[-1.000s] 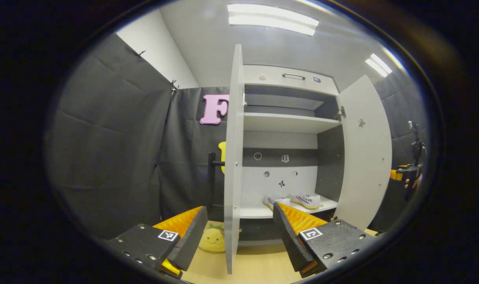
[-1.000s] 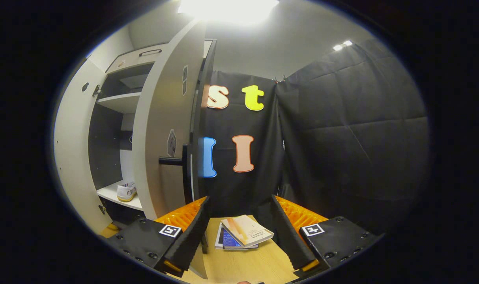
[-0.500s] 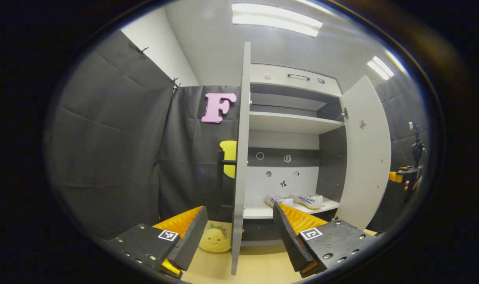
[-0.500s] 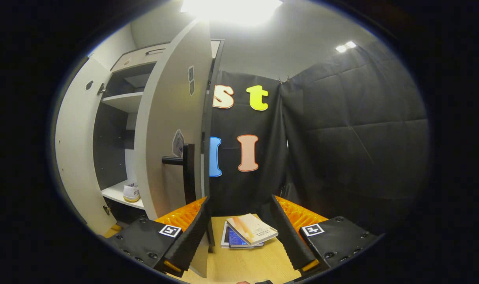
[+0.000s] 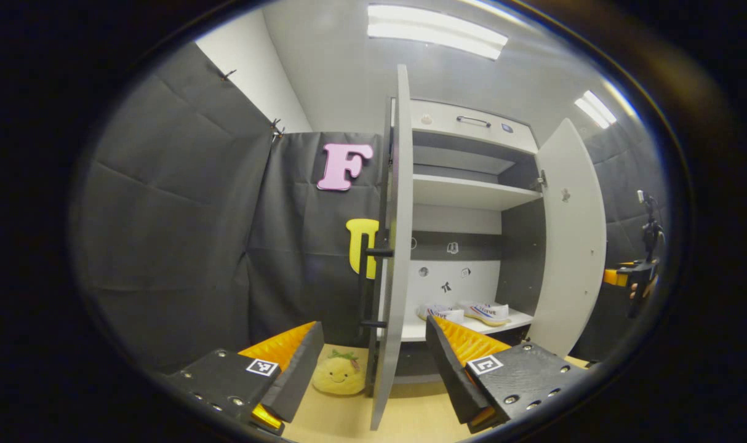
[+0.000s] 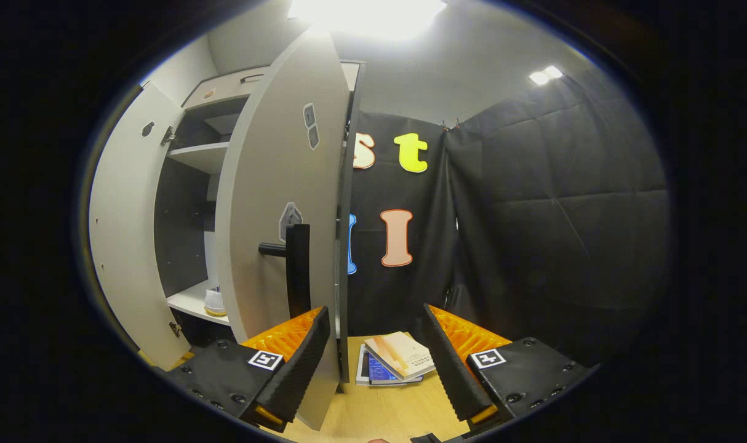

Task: Grab one shoe with the right hand and put it into the shoe cabinet, grab the other shoe with the left hand and put it into the shoe cabinet; then close the right door with the right hand and the left door with the left hand.

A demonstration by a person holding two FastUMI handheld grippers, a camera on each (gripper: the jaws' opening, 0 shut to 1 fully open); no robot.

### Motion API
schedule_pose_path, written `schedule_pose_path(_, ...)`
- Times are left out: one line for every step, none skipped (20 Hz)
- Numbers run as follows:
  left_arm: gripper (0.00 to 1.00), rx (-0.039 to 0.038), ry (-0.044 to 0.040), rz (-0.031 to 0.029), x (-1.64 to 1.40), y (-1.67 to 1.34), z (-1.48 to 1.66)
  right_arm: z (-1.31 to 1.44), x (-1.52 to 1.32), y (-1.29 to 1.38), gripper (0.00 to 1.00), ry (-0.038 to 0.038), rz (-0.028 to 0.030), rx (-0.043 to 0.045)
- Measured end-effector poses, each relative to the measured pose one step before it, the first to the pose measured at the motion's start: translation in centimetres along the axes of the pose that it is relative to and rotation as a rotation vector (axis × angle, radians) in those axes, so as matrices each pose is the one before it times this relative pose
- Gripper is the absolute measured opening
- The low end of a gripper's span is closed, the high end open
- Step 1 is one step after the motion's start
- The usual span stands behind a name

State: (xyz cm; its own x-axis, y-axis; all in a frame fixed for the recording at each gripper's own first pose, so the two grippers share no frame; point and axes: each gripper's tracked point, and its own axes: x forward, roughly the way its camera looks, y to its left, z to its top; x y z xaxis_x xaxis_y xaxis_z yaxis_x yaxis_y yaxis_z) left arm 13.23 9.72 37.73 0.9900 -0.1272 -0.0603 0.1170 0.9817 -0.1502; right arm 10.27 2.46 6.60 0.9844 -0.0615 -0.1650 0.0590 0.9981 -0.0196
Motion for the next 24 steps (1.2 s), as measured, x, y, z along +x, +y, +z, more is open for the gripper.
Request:
schedule_pose_path(0.95, -0.00310, 0.00191, 0.00055, 0.077, 0.288, -0.190, -0.032, -0.053, 0.277, 0.91, 0.00063, 0.00406, -0.00047)
schedule_pose_path(0.95, -0.00346, 0.00197, 0.00022, 0.069, 0.317, -0.053, 0.067, -0.029, 0.461, 0.95, -0.00262, 0.00621, 0.00127)
schedule_pose_path(0.95, -0.00288, 0.00146, 0.00043, -0.011, 0.283, -0.171, 0.028, -0.054, 0.435, 0.95, -0.00105, 0.00516, -0.00002)
schedule_pose_path(0.95, -0.00158, 0.00139, 0.00062, 0.082, 0.342, -0.023, 0.027, -0.044, 0.443, 0.95, -0.00239, 0.00326, -0.00032)
schedule_pose_path(0.95, -0.00005, 0.00109, 0.00026, 0.034, 0.155, -0.138, 0.028, -0.005, 0.464, 0.95, -0.00199, 0.00343, 0.00090)
schedule_pose_path(0.95, 0.00060, 0.00032, 0.00072, 0.000, 0.195, -0.063, 0.074, 0.032, 0.486, 0.95, -0.00023, 0.00430, 0.00230)
schedule_pose_path(0.95, 0.00082, -0.00060, 0.00117, -0.002, 0.280, -0.068, -0.003, 0.128, 0.506, 0.95, 0.00000, 0.00697, 0.00236)
schedule_pose_path(0.95, 0.00061, 0.00094, 0.00250, 0.005, 0.276, -0.033, 0.033, -0.019, 0.458, 0.95, -0.00061, 0.00782, 0.00234)
schedule_pose_path(0.95, 0.00086, 0.00054, 0.00400, -0.043, 0.278, -0.032, -0.022, 0.041, 0.451, 0.95, -0.00043, 0.00717, 0.00257)
schedule_pose_path(0.95, 0.00059, 0.00211, 0.00429, -0.093, 0.184, -0.118, -0.024, 0.106, 0.436, 0.92, 0.00068, 0.00746, 0.00350)
schedule_pose_path(0.95, -0.00034, 0.00210, 0.00396, -0.073, 0.375, -0.121, -0.059, 0.134, 0.428, 0.95, 0.00053, 0.00822, 0.00404)
schedule_pose_path(0.95, 0.00034, 0.00179, 0.00381, -0.046, 0.264, -0.135, 0.010, 0.092, 0.458, 0.95, 0.00102, 0.00894, 0.00403)
schedule_pose_path(0.95, 0.00118, 0.00169, 0.00458, -0.051, 0.296, -0.072, -0.041, 0.171, 0.568, 0.95, 0.00140, 0.00992, 0.00347)
schedule_pose_path(0.95, 0.00129, 0.00168, 0.00510, -0.135, 0.277, -0.150, -0.046, 0.115, 0.426, 0.95, 0.00122, 0.01174, 0.00282)
schedule_pose_path(0.95, 0.00198, 0.00180, 0.00564, -0.231, 0.276, -0.102, -0.125, 0.186, 0.492, 0.95, 0.00260, 0.01386, 0.00288)
schedule_pose_path(0.95, 0.00157, 0.00258, 0.00716, -0.226, 0.381, -0.091, -0.170, 0.249, 0.707, 0.95, 0.00507, 0.01495, 0.00230)
schedule_pose_path(0.95, 0.00106, 0.00237, 0.00700, -0.219, 0.331, -0.061, -0.272, 0.426, 0.854, 0.95, 0.00487, 0.01128, -0.00377)
schedule_pose_path(0.95, 0.00105, 0.00163, 0.00728, -0.130, 0.118, -0.040, -0.157, 0.315, 0.685, 0.95, 0.00459, 0.01126, -0.00631)
schedule_pose_path(0.95, 0.00144, 0.00264, 0.00809, 0.021, 0.062, -0.049, -0.123, 0.269, 0.622, 0.95, 0.00253, 0.01261, -0.00360)
schedule_pose_path(0.95, 0.00162, 0.00300, 0.00924, -0.011, 0.119, -0.149, -0.074, 0.208, 0.671, 0.92, 0.00146, 0.01524, -0.00019)
schedule_pose_path(0.95, 0.00138, 0.00241, 0.00947, -0.112, 0.192, -0.154, -0.166, 0.227, 0.689, 0.92, 0.00421, 0.01729, 0.00215)
schedule_pose_path(0.95, 0.00097, 0.00210, 0.01069, -0.002, 0.148, -0.109, -0.179, 0.141, 0.621, 0.92, 0.00533, 0.01430, 0.00078)
schedule_pose_path(0.95, -0.00038, -0.00008, 0.01034, -0.006, 0.198, -0.221, -0.059, 0.017, 0.476, 0.95, 0.00028, 0.01125, -0.00199)
schedule_pose_path(0.95, -0.00102, -0.00032, 0.00810, 0.113, 0.394, -0.091, 0.029, -0.078, 0.348, 0.95, -0.00333, 0.00753, -0.00320)
